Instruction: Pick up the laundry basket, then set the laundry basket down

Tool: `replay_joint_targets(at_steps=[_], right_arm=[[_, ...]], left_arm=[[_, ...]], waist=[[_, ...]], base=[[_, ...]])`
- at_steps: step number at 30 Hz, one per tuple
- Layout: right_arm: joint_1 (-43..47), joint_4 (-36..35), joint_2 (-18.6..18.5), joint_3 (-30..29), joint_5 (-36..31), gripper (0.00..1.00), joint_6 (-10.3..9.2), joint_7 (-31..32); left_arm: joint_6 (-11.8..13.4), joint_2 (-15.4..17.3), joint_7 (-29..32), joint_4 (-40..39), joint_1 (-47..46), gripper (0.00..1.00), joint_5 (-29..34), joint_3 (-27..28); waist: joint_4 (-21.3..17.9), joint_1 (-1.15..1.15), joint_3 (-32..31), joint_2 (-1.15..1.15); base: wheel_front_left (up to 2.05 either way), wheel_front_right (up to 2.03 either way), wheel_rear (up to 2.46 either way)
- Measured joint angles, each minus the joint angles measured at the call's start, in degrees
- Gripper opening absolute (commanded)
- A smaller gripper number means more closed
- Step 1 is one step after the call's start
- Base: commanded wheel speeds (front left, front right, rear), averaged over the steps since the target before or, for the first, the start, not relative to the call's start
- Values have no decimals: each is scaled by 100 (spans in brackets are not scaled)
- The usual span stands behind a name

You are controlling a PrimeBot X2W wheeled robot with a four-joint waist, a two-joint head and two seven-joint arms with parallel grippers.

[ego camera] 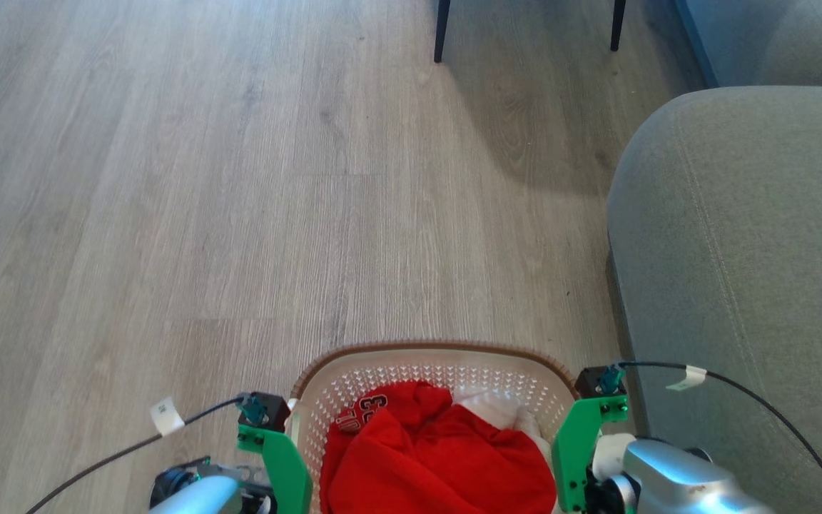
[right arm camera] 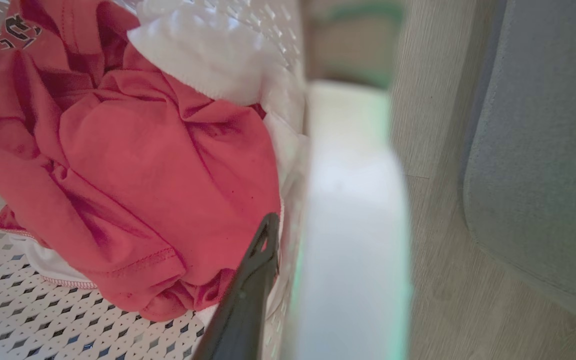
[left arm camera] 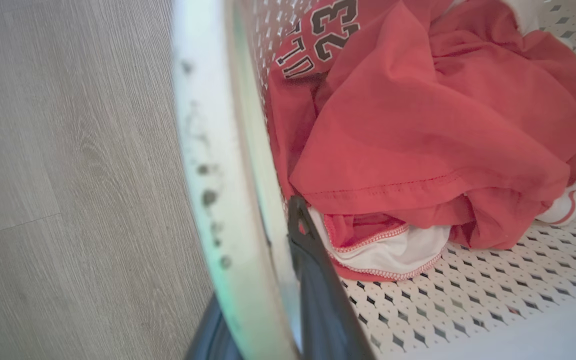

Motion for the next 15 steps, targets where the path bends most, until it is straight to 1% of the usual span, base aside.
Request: replay_joint_targets(at_steps=[10, 15], right_arm=[[-66, 0, -5, 62, 24, 0, 0, 1], [-81, -1, -12, 74, 25, 0, 0, -3]], left_arm=[[0, -27, -32, 57, -4, 0, -58, 1], [0, -44, -67, 81, -14, 0, -58, 1]], waist=[[-17, 0, 39, 0], [-32, 0, 161, 0]], base=[[0, 0, 0], [0, 0, 0]])
